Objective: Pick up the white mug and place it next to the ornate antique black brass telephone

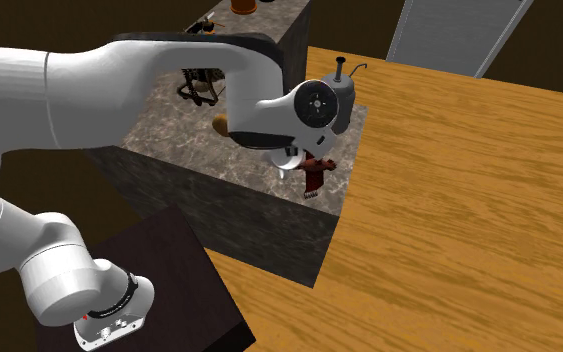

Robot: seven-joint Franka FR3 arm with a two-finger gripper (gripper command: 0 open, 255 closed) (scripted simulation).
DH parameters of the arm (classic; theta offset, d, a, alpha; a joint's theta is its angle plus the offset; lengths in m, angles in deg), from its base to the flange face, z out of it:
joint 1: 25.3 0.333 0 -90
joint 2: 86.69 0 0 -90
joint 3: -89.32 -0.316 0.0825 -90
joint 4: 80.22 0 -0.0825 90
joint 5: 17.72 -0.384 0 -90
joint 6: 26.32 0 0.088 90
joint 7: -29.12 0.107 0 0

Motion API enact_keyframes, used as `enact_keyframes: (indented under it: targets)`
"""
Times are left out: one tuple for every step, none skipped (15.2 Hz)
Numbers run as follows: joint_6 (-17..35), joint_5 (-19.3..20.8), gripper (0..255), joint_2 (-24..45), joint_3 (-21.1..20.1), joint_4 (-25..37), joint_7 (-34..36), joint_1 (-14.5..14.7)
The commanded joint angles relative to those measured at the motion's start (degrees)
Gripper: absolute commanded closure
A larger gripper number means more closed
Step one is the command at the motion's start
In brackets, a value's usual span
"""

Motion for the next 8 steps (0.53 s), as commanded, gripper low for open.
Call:
enact_keyframes:
  targets:
    - [-1.0,0.5,255,-0.3,0.0,1.0,0.9,-0.1]
    - [-1.5,0.8,255,-0.5,0.0,1.5,1.4,-0.1]
    - [-2.1,1.0,255,-0.6,0.1,2.1,1.9,-0.1]
    - [-2.6,1.2,255,-0.8,0.1,2.6,2.4,-0.1]
    - [-3.1,1.5,255,-0.9,0.1,3.2,2.8,-0.2]
    - [-3.7,1.7,255,-1.0,0.1,3.8,3.3,-0.2]
    - [-4.2,1.9,255,-1.1,0.1,4.4,3.8,-0.2]
    - [-4.8,2.1,255,-1.2,0.1,5.0,4.2,-0.2]
